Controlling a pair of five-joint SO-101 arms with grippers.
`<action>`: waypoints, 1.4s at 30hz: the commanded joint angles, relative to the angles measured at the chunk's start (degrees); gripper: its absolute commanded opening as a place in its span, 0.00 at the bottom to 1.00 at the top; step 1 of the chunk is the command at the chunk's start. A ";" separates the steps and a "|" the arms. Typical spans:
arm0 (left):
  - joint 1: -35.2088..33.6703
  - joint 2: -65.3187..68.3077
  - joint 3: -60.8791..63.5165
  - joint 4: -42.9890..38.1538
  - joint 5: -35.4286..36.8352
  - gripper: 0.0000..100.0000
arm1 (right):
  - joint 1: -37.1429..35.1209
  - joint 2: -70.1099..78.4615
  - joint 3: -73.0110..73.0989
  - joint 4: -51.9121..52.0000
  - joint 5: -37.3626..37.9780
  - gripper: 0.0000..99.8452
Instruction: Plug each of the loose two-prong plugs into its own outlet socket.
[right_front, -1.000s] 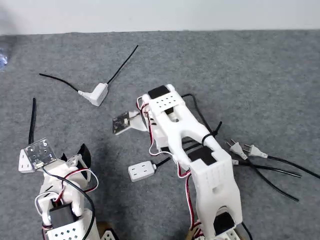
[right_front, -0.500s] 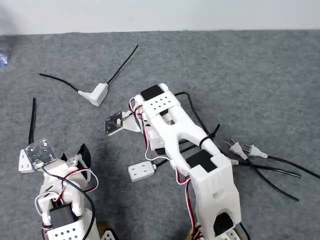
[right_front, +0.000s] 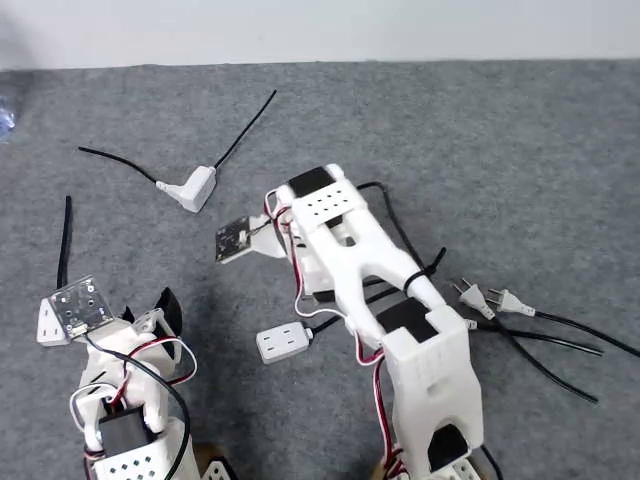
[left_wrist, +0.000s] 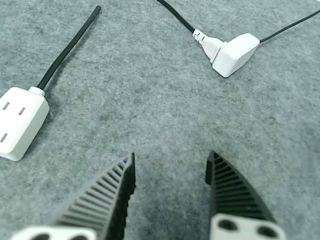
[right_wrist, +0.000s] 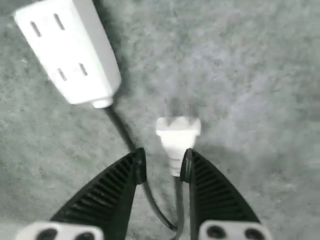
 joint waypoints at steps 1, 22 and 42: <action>-0.26 -0.70 -0.57 0.18 -0.44 0.22 | 3.12 -6.73 -2.73 -3.47 -7.12 0.13; 1.76 -0.62 -0.57 0.97 -0.53 0.22 | 0.22 -24.31 22.42 -14.29 -36.22 0.13; 1.85 -0.62 -0.57 1.05 -2.37 0.22 | 1.54 -28.00 35.34 -22.20 -12.13 0.30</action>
